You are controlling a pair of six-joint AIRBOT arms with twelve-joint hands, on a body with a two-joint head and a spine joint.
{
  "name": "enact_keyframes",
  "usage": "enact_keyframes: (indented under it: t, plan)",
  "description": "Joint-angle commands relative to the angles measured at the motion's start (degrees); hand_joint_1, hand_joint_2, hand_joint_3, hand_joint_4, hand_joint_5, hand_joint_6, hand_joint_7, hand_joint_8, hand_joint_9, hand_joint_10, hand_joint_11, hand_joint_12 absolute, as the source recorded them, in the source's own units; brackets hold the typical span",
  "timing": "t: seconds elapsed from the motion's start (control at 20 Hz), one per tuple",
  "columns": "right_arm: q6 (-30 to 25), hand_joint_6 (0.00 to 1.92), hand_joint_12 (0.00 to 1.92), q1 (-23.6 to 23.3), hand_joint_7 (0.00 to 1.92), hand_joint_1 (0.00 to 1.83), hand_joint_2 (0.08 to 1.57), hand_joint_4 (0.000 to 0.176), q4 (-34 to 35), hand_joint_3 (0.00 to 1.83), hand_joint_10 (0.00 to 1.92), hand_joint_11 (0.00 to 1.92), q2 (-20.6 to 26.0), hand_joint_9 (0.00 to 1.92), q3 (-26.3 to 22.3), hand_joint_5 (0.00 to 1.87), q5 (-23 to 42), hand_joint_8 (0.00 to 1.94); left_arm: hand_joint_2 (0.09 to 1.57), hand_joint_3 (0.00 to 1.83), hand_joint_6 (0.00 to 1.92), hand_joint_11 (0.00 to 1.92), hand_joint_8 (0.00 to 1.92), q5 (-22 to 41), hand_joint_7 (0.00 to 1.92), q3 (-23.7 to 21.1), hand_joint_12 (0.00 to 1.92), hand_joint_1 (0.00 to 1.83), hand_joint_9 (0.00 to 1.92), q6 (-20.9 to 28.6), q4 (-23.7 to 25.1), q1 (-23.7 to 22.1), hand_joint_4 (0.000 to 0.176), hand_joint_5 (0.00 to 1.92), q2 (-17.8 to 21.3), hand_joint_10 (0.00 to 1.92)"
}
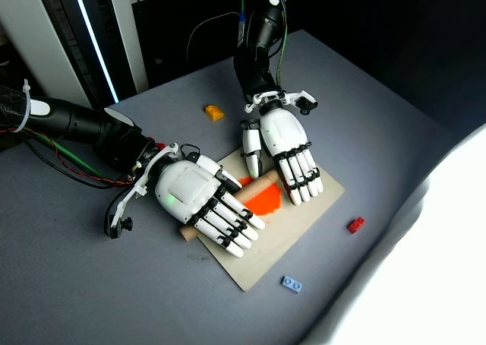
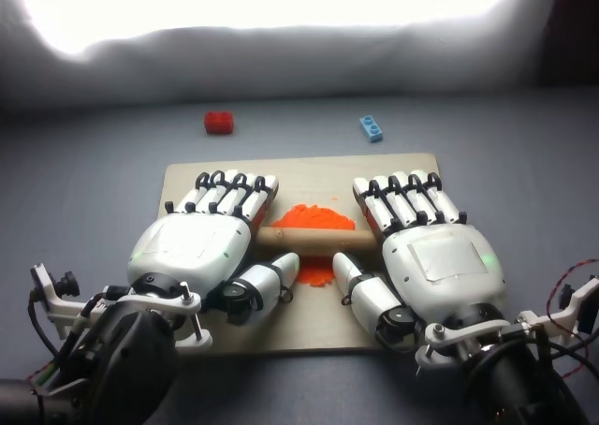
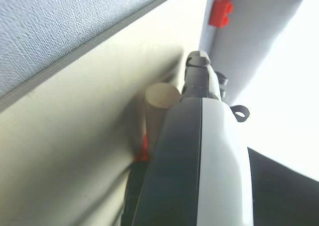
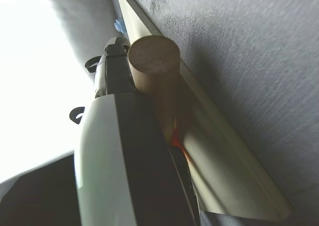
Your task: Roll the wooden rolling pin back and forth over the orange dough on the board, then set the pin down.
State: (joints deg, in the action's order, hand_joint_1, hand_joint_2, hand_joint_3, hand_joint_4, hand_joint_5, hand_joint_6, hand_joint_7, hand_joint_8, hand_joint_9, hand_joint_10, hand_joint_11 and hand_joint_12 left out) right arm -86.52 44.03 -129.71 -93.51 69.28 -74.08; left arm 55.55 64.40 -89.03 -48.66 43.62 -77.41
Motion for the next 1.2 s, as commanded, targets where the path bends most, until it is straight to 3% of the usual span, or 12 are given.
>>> enact_keyframes:
  t: [0.0,1.15]
  plan:
    - [0.27,0.0,0.07,-0.26,0.1,0.0,1.55,0.0,-0.41,0.0,0.0,0.0,0.64,0.06,0.71,0.12,-4.42,0.0,1.48,0.0,0.0,0.0,0.0,4.16,0.0,0.93,0.0,0.0,0.0,-0.47,-0.04,-0.41,0.0,0.0,-0.33,0.0]
    - [-1.97,0.0,0.0,-1.77,0.07,0.0,1.51,0.0,0.14,0.0,0.01,0.0,1.22,0.03,3.89,0.1,-1.27,0.01,1.41,0.0,0.0,0.0,0.0,1.32,0.0,5.33,0.0,0.0,0.0,-0.23,0.0,-1.69,0.0,0.0,-2.15,0.0]
